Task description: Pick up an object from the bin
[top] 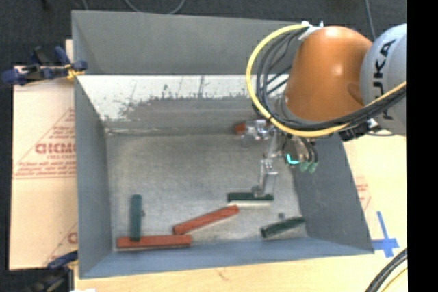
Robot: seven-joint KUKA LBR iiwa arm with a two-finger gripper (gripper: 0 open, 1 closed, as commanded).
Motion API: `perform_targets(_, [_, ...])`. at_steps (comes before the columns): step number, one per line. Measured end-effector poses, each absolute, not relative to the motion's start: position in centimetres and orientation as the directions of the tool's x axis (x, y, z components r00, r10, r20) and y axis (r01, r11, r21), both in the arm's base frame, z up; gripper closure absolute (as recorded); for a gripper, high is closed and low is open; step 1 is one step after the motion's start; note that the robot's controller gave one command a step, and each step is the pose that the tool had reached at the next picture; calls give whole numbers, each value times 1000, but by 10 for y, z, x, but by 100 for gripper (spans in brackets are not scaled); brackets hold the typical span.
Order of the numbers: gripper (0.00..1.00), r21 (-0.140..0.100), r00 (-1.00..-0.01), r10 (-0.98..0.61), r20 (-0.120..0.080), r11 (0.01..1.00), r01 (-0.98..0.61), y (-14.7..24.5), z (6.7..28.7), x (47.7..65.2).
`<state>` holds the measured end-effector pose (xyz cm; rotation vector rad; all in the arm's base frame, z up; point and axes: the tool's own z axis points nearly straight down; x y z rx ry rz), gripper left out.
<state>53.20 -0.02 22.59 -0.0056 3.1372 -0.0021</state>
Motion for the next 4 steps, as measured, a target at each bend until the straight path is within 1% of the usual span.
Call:
perform_targets(1, [0, -2, -939, -345, -7, 939, -345, 72, 69, 487])
perform_targets(2, [0, -3, -956, -292, -7, 956, -292, 42, 102, 515])
perform_targets(3, [0, -1, -915, -404, -6, 915, -404, 87, 100, 517])
perform_targets(4, [0, -3, -800, -600, -4, 800, -600, 44, 70, 490])
